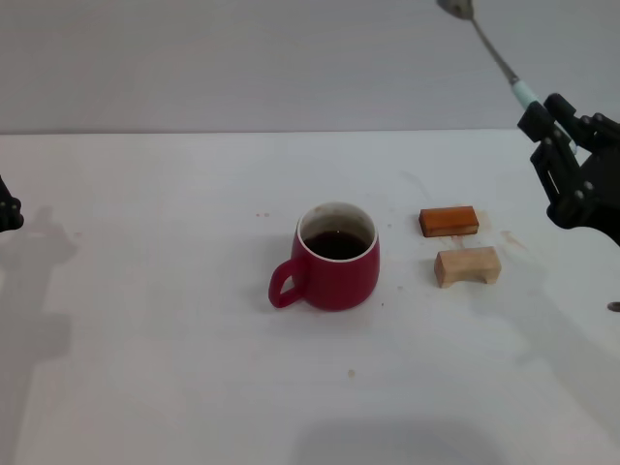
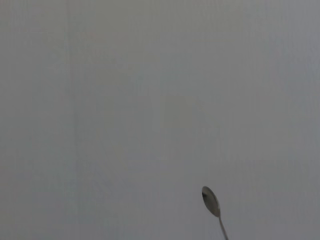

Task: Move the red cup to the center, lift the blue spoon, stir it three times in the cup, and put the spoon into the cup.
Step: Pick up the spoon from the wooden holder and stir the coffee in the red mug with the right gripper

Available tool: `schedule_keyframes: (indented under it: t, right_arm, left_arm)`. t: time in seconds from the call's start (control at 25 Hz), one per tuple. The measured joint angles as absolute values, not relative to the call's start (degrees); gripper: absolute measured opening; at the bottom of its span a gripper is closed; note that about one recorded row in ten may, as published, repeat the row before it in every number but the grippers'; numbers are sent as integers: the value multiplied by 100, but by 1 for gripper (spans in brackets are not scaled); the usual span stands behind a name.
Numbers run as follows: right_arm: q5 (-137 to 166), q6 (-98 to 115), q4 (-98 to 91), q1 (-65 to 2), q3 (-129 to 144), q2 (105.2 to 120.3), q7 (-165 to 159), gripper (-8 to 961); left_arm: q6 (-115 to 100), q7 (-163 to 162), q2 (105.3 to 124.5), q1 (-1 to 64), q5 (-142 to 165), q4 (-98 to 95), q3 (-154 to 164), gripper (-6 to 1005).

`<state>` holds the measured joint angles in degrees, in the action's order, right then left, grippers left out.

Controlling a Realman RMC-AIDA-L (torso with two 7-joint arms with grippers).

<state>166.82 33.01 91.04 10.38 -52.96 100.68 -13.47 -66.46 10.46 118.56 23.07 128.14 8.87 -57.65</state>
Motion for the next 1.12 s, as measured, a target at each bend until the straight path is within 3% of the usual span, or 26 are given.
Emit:
schedule_keyframes:
  t: [0.16,0.4,0.6,0.84,1.0,1.12]
  right_arm:
    - [16700,1944,9842,1021,-5431,9910,-1381,134]
    - [16710,607,10495,823,-5501,9844,-1338,134]
    - [16711,-758,11004,552,-5568,9941,-1098,134]
    - [16675,-2197,11478,308,-5836,10450,-596,134]
    - [16473,-3129,11651,211,-6188,11015,74,134]
    - [15980,-3937,11618,24,-6664,11535,786,134]
  left_arm:
    - [-6644,1046,11856,2310,12815,888,-5780,4]
    - [-6643,1046,11856,2313,12813,887,-5783,4]
    - [-6627,1046,11852,2328,12815,888,-5792,4]
    - [-6611,1046,11829,2329,12814,884,-5837,5]
    - [-6609,1046,11829,2331,12815,864,-5845,5]
    - [-6608,1046,11828,2332,12815,862,-5845,5]
